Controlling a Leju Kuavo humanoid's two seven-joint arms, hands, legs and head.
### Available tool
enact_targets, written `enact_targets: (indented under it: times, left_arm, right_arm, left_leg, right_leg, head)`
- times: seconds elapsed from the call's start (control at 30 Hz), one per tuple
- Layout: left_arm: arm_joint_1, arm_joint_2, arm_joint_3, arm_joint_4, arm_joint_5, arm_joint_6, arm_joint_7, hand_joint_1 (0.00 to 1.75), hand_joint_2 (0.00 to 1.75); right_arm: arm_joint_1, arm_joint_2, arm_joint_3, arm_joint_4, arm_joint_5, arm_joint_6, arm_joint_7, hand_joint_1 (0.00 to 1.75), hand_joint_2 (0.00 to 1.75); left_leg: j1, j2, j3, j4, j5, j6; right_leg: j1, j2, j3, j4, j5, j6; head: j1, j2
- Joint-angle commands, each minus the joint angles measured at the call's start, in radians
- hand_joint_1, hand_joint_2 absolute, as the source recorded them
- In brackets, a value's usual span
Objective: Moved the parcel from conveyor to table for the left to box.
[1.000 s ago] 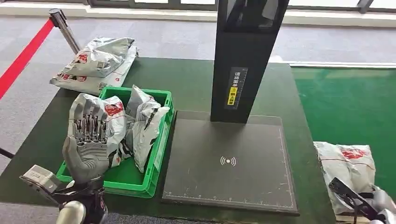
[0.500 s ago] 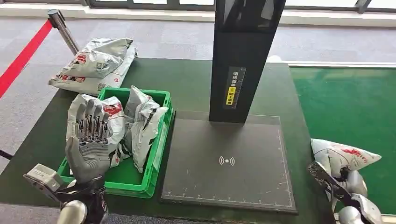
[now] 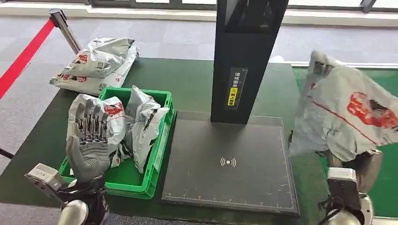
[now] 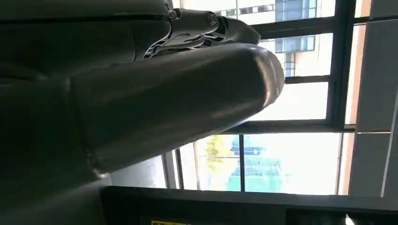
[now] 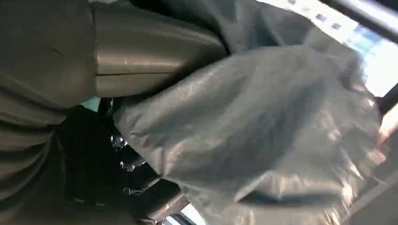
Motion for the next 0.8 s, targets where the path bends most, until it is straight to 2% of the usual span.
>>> enact_targets:
  times: [0.03,0.13,0.53,0.57,0.63,0.7,0.77,0.8]
  left_arm:
    - [-0.057,-0.006,-0.012,0.069,0.002,0.004,-0.002,0.00,0.00]
    - [-0.082,-0.016,-0.013,0.072,0.000,0.004,0.004,0.00,0.00]
    - [-0.079,-0.014,-0.013,0.071,0.000,0.003,0.003,0.00,0.00]
    - [-0.084,-0.016,-0.014,0.077,0.003,0.003,0.004,0.00,0.00]
    - [-0.101,-0.020,-0.022,0.097,0.006,0.000,0.007,0.00,0.00]
    - [-0.119,-0.020,-0.032,0.118,0.009,-0.002,0.012,0.00,0.00]
    - [-0.132,-0.022,-0.039,0.133,0.011,-0.006,0.014,0.00,0.00]
    - [-0.145,-0.024,-0.046,0.145,0.014,-0.011,0.019,0.00,0.00]
  right_arm:
    - [0.046,0.058,0.105,-0.244,-0.115,0.052,-0.119,1.75,1.75]
    - [0.026,0.068,0.149,-0.246,-0.091,0.064,-0.105,1.75,1.75]
    - [0.018,0.067,0.147,-0.232,-0.093,0.060,-0.104,1.75,1.75]
    - [-0.008,0.061,0.156,-0.169,-0.081,0.130,0.008,1.75,1.75]
    - [-0.101,0.093,0.184,0.039,-0.026,0.127,0.016,1.75,1.75]
    - [-0.171,0.121,0.197,0.218,0.059,0.068,0.051,1.75,1.75]
    - [-0.209,0.139,0.204,0.334,0.033,0.094,0.073,1.75,1.75]
    - [-0.228,0.146,0.209,0.419,0.027,0.129,0.117,1.75,1.75]
  left_leg:
    - [-0.001,-0.002,0.001,-0.001,0.000,0.001]
    - [0.000,-0.001,0.001,0.000,0.000,0.001]
    - [0.000,0.000,0.003,-0.001,0.000,0.002]
    - [0.000,0.000,0.002,-0.001,0.000,0.002]
    - [0.001,0.003,0.004,-0.002,0.000,0.002]
    - [0.001,0.005,0.005,-0.003,0.000,0.002]
    - [0.002,0.008,0.005,-0.003,0.000,0.001]
    - [0.002,0.009,0.006,-0.004,0.002,0.002]
  right_leg:
    - [-0.001,0.000,0.001,0.000,0.000,0.001]
    - [-0.002,0.001,0.001,-0.001,0.000,0.001]
    - [-0.002,0.002,0.003,-0.002,0.001,0.002]
    - [-0.002,0.001,0.003,-0.002,0.001,0.002]
    - [-0.001,0.005,0.004,-0.004,0.002,0.002]
    - [-0.001,0.007,0.005,-0.005,0.003,0.002]
    - [0.000,0.008,0.005,-0.005,0.004,0.002]
    - [0.000,0.009,0.005,-0.007,0.006,0.001]
  head:
    - [0.000,0.000]
    - [0.000,0.000]
    - [0.000,0.000]
    - [0.000,0.000]
    - [0.000,0.000]
    - [0.000,0.000]
    - [0.000,0.000]
    - [0.000,0.000]
